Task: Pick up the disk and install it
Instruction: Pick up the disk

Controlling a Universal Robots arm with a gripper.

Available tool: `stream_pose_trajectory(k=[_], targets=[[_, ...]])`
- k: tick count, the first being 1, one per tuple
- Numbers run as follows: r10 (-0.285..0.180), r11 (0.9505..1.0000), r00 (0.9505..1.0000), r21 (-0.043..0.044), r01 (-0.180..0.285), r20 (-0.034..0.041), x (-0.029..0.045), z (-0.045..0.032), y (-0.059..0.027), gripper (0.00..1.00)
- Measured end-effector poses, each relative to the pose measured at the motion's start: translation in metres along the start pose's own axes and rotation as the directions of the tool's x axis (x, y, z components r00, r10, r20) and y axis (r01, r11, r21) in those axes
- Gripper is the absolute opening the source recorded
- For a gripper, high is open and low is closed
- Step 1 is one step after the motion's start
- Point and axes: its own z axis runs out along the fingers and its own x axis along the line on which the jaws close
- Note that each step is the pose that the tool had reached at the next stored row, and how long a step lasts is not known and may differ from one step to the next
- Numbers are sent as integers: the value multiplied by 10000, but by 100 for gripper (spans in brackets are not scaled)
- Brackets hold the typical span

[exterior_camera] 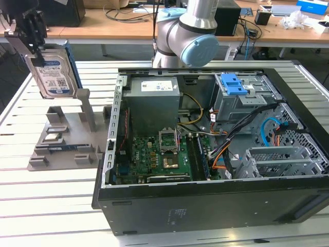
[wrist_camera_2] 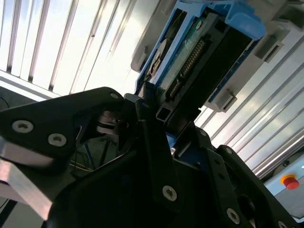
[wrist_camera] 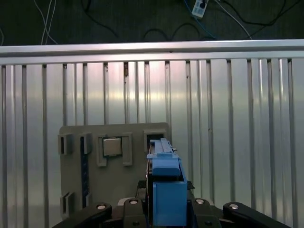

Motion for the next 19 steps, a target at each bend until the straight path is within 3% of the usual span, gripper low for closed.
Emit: stream_pose_trajectory(k=[6, 9, 17, 19], targets=[[0, 10000, 10000, -1, 0, -2, -8, -139, 4, 36], [0, 10000, 10000, 0, 0, -2, -12, -263, 7, 36], [0, 10000, 10000, 1, 0, -2, -21, -491, 15, 36], [0, 10000, 10000, 1, 0, -5, -25, -583, 18, 36]])
